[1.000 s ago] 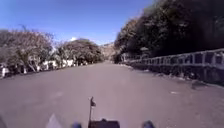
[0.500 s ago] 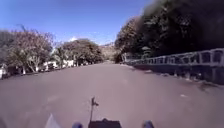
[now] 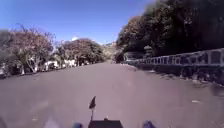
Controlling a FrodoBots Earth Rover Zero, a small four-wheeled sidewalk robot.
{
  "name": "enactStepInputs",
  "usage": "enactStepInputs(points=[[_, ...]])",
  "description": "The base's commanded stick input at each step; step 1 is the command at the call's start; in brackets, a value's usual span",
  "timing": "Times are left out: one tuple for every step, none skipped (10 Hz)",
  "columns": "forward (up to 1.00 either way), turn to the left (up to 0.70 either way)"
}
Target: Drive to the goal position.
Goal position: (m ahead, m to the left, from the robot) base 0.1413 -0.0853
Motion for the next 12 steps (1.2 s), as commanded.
enactStepInputs(points=[[0.50, 0.00], [0.50, 0.00], [0.50, 0.00], [0.50, 0.00], [0.50, 0.00], [0.50, 0.00], [0.50, 0.00], [0.50, 0.00], [0.50, 0.00], [0.50, 0.00], [0.50, 0.00], [0.50, 0.00]])
